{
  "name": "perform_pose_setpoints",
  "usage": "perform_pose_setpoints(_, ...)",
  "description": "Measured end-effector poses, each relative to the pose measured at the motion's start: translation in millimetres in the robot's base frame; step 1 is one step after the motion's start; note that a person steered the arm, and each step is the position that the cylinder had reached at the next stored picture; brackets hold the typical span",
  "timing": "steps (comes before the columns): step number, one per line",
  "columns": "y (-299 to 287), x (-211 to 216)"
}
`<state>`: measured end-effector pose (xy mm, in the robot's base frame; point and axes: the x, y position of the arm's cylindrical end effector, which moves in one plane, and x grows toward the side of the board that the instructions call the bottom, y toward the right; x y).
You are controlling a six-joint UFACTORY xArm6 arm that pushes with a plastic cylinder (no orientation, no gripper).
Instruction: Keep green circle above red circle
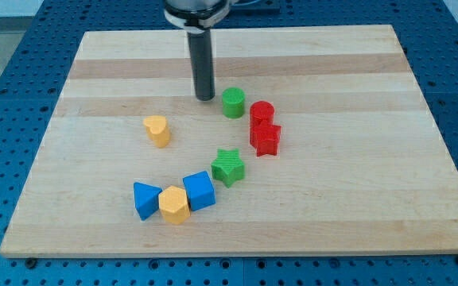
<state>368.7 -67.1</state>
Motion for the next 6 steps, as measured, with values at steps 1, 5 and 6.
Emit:
perform_pose_setpoints(1, -10, 13)
perform_pose_setpoints(5, 51, 14)
perform_pose_setpoints(6, 63, 8)
